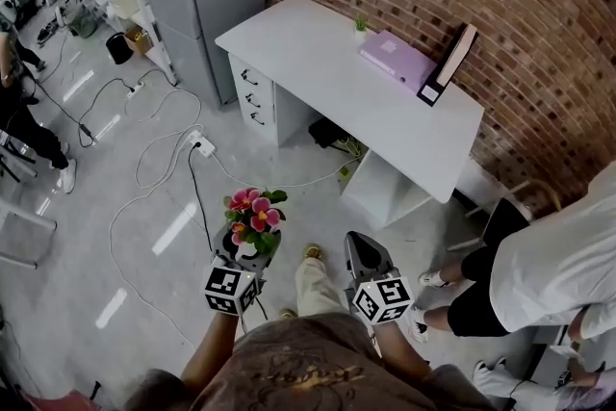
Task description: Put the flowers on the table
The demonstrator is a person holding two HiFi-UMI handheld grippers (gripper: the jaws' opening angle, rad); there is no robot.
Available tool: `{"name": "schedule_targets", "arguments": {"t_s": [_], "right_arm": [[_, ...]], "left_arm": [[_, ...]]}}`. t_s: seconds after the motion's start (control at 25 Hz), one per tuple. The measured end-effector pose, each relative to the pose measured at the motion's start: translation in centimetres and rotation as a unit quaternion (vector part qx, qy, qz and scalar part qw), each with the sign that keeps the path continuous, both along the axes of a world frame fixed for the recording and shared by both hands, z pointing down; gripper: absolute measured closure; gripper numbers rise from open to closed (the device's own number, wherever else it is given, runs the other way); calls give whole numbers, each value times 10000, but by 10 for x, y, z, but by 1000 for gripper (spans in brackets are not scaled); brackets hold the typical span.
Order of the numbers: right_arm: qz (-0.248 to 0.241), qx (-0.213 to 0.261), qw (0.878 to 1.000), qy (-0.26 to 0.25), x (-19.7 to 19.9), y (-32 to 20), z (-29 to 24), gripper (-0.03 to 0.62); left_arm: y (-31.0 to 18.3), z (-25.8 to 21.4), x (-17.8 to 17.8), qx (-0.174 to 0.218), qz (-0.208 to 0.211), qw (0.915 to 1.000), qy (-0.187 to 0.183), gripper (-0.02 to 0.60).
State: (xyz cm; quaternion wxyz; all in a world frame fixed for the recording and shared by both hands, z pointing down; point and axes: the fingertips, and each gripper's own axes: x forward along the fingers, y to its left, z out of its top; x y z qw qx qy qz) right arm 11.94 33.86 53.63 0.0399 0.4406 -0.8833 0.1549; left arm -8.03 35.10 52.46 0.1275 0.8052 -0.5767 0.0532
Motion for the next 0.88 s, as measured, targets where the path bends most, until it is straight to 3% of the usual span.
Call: {"name": "schedule_targets", "arguments": {"t_s": [0.24,0.68,0.88], "right_arm": [[-87,33,10000,9,-9,-57,-3,592],[-291,85,9995,9,-4,-177,-21,592],[-409,122,9991,-13,3,-225,-17,592]], "left_arm": [[-53,-3,0,-203,65,9998,31,229],[-172,-19,3,53,-149,9999,-53,229],[-214,-19,12,-64,-263,9996,12,229]]}}
